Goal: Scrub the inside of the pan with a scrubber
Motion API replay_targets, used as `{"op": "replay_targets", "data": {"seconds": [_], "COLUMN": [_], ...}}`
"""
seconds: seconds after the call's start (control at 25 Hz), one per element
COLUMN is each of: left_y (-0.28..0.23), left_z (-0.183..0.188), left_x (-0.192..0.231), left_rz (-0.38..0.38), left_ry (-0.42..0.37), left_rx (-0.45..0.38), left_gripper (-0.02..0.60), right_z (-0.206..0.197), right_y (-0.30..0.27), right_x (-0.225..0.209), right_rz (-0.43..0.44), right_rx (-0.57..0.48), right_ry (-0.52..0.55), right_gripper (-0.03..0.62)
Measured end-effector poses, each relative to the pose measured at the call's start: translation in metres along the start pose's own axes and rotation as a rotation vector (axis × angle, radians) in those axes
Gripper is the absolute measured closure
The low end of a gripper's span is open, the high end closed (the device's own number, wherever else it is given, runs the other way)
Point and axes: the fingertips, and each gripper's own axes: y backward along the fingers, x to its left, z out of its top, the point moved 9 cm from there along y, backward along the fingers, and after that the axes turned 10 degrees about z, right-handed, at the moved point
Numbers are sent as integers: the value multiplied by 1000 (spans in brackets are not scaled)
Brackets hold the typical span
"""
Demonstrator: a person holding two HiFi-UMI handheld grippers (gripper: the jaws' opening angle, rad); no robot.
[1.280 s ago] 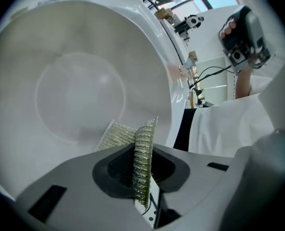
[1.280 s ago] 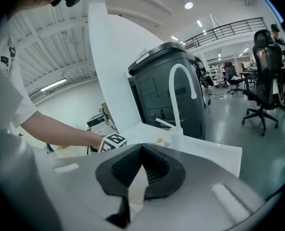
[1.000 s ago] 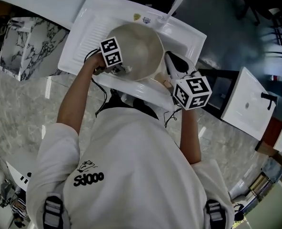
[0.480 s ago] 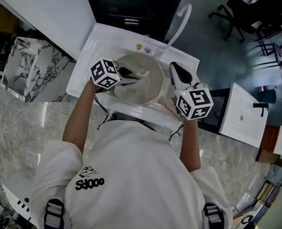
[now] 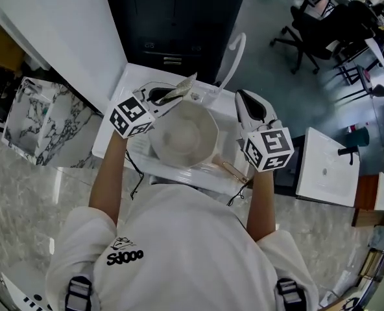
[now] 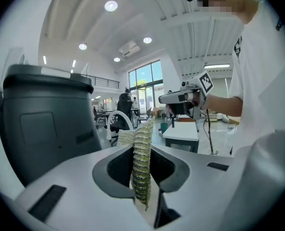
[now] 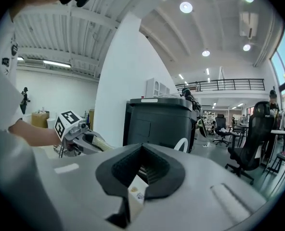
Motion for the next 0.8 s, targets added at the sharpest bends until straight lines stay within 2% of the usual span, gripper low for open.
{"op": "replay_targets", "data": {"seconds": [0.16,0.24,0.4,0.52,0.8], "left_y": [4,8,19,24,31], "left_z": [25,37,55,61,81], "left_x": [6,8,19,23,23], "left_rz": [147,198,283,326,369], "left_ry": [-115,-115,-68,-61,-110], "left_rx": [-15,-43,-96,-90,-111], "left_gripper": [515,515,514,514,514], "right_z": [15,23,37,42,51], "right_y": [-2,-3,-3,-5,-7], "right_x": [-4,-6,-7,-6,-7], "right_rz": [1,-8,-19,-8,-36], "right_rx": [0,-6,-37,-46,-46], "right_ry": [61,87,111,126,137], "right_gripper": [585,585,585,585,585]}}
